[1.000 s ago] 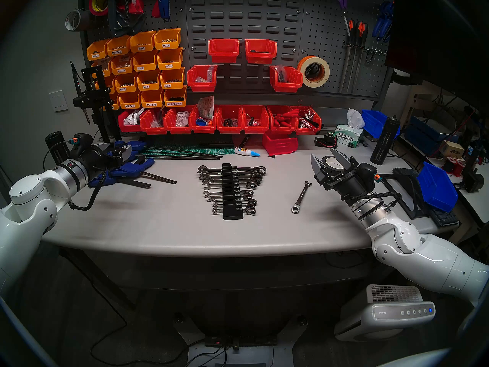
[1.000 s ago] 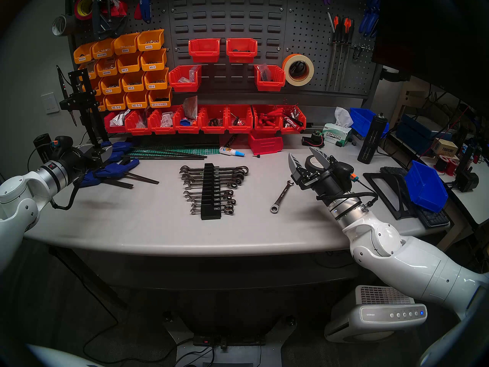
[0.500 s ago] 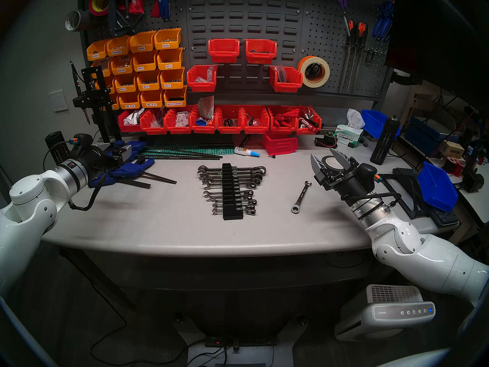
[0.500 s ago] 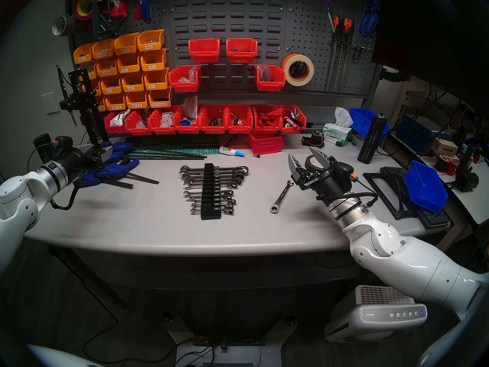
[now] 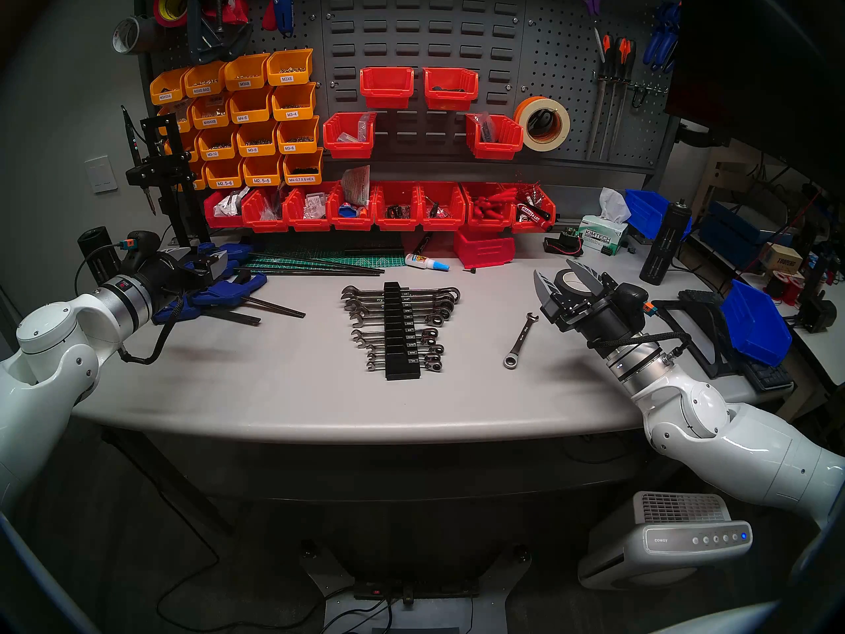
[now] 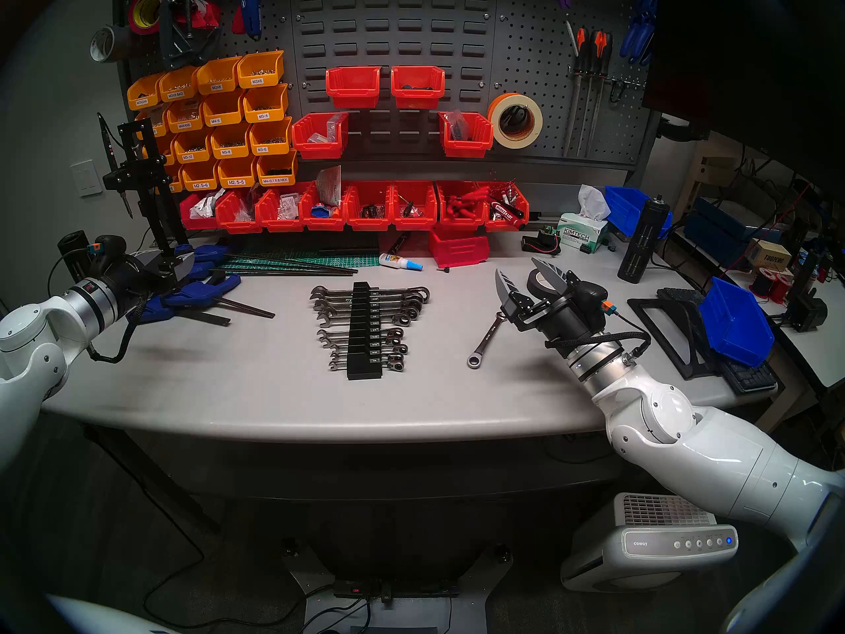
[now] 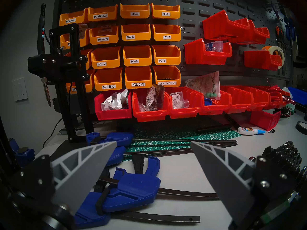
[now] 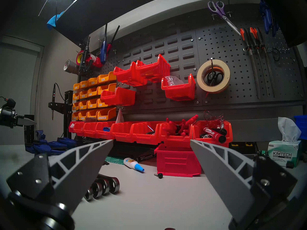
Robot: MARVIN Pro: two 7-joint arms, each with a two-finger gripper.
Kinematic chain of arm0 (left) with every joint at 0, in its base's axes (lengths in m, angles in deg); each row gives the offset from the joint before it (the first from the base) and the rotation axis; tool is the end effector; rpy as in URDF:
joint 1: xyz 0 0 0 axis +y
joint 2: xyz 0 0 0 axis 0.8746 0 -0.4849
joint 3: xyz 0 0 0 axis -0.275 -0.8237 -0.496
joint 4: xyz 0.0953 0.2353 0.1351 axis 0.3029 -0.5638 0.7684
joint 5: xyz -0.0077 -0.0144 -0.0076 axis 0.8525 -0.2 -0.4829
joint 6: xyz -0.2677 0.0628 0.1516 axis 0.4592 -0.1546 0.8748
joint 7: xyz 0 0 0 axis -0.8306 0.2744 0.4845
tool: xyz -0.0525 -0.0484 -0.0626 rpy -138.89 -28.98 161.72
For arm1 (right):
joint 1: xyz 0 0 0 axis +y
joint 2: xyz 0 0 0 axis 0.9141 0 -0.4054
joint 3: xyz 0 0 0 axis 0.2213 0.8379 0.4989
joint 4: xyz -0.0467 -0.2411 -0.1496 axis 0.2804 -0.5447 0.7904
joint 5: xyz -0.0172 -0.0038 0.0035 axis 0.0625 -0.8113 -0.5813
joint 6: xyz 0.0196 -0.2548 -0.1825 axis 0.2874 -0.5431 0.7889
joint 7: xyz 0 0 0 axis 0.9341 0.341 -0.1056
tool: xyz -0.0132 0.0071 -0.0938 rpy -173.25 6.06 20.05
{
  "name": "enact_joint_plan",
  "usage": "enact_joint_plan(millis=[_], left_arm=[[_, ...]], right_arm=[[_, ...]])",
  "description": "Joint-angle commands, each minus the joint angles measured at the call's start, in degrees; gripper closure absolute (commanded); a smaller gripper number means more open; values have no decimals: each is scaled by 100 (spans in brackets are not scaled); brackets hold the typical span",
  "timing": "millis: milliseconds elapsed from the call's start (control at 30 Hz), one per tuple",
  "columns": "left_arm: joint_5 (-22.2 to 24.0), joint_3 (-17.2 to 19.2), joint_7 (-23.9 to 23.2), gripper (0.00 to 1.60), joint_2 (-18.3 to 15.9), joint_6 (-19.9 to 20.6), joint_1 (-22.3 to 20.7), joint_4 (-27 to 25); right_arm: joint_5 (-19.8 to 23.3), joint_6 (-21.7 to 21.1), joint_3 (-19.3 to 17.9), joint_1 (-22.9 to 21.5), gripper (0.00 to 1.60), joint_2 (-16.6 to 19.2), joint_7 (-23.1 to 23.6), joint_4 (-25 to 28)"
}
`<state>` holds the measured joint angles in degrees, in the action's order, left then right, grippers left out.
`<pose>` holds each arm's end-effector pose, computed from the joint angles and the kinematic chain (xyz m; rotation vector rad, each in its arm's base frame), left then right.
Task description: Put the wrenches on the table into the correct slot in the case
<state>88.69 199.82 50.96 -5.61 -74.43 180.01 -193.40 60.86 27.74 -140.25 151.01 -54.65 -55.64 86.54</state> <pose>0.3565 0.2141 -0.1189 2.3105 -0.1654 2.0562 0.3658 -0.0965 -0.2154 -1.6354 -0.4556 -2.1257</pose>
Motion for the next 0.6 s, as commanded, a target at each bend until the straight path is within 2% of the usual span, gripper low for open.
enact_joint_plan(millis=[0,67,300,533,567], left_arm=[[-2,139,4,0,-23,-65,-116,-33],[-2,137,5,0,-24,-63,-116,-33],[-2,133,8,0,-26,-56,-117,-32],[-2,133,8,0,-25,-54,-119,-33],[-2,134,8,0,-24,-54,-119,-33]], right_arm=[[-140,-563,-193,-282,0,564,190,335],[-146,-803,-242,-317,0,790,238,458],[-374,-1357,-491,-378,0,1065,404,621],[-1025,-2308,-721,-391,0,1232,774,688],[-1150,-2342,-713,-393,0,1249,855,672]])
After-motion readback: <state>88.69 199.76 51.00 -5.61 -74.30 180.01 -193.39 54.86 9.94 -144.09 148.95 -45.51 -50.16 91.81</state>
